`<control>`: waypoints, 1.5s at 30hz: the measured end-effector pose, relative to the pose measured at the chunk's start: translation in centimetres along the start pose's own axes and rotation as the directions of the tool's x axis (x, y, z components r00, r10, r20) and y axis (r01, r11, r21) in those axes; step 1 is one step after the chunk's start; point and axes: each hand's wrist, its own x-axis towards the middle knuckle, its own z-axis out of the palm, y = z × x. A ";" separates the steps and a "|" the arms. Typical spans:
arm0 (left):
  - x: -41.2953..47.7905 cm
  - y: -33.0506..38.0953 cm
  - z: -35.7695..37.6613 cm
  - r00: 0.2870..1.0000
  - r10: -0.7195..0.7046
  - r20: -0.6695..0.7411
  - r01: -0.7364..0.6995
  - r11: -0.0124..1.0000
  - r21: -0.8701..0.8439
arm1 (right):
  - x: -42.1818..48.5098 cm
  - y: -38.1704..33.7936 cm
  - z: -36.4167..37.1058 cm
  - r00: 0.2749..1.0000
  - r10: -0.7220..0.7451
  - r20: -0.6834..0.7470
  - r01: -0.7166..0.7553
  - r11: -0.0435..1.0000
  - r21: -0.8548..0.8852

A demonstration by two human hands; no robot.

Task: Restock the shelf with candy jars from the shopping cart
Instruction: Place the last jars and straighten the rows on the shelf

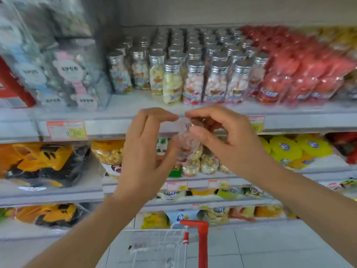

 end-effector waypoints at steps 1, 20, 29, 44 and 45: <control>1.4 1.0 0.3 0.997 0.069 -0.022 -0.068 0.996 0.050 | 0.4 -0.4 -1.4 0.998 -0.025 -0.050 0.024 1.000 -0.016; 10.0 4.1 7.8 0.931 0.300 0.207 -0.364 0.747 0.556 | 5.1 2.7 -13.2 0.964 -0.183 -0.193 0.043 0.824 -0.564; 10.3 4.4 7.8 0.938 0.290 0.190 -0.347 0.784 0.516 | 6.4 3.7 -12.9 0.979 -0.140 -0.146 -0.001 0.715 -0.699; 6.4 4.6 5.3 0.941 0.339 0.000 -0.312 0.867 0.389 | 2.3 2.0 -8.8 0.908 -0.381 -0.174 0.223 0.792 -0.568; 5.1 4.0 4.9 0.950 0.313 -0.015 -0.285 0.884 0.371 | 1.3 1.6 -7.4 0.919 -0.369 -0.139 0.258 0.829 -0.496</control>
